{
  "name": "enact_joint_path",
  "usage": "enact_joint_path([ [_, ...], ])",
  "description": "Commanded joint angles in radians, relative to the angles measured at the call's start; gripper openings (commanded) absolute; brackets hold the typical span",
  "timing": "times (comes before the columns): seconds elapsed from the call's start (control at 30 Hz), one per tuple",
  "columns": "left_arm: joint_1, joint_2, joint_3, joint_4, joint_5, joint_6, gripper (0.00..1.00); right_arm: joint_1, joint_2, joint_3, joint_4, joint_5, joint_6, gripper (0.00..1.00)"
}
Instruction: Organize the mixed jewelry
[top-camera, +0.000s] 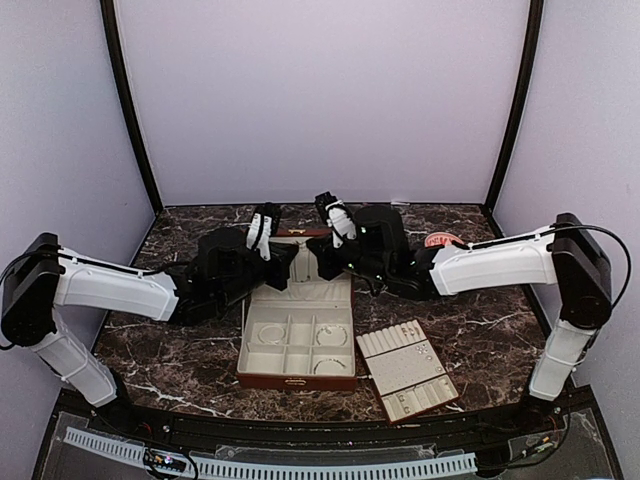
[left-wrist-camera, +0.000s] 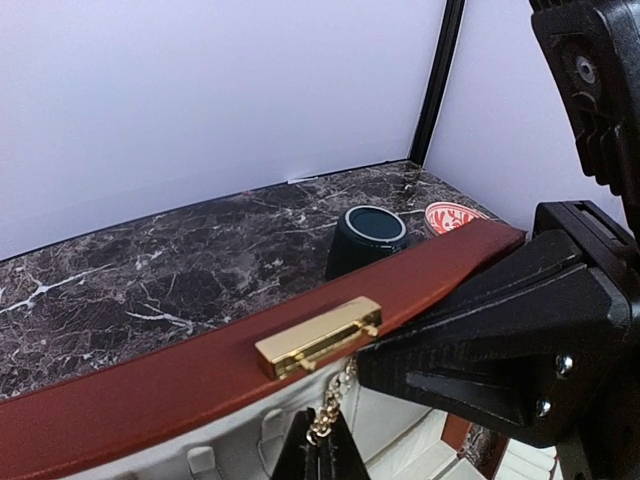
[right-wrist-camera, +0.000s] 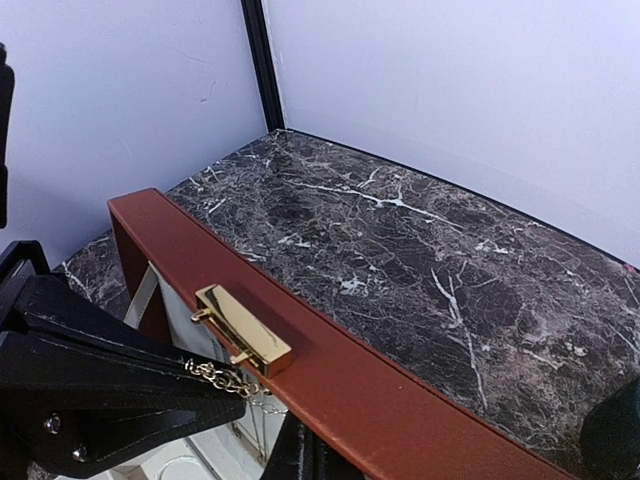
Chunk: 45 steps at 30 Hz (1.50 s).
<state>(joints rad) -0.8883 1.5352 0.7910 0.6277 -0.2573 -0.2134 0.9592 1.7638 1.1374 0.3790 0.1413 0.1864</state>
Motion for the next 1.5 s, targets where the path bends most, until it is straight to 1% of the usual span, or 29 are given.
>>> enact_joint_path([
  [0.0,0.005,0.002,0.041,-0.047,-0.022,-0.013,0.00,-0.005,0.016,0.056,0.008,0.043,0.019,0.00],
  [0.2,0.005,0.015,0.055,-0.071,-0.021,-0.029,0.00,-0.005,0.028,0.075,-0.017,0.048,0.023,0.00],
  [0.47,0.005,0.033,0.090,-0.125,-0.058,-0.064,0.00,-0.001,0.045,0.101,-0.045,0.060,0.028,0.00],
  [0.7,0.005,0.016,0.082,-0.140,-0.103,-0.104,0.00,0.007,0.053,0.108,-0.057,0.072,0.024,0.00],
  [1.47,0.005,0.062,0.095,-0.200,-0.083,-0.140,0.00,0.019,0.055,0.078,-0.090,0.096,0.045,0.00],
])
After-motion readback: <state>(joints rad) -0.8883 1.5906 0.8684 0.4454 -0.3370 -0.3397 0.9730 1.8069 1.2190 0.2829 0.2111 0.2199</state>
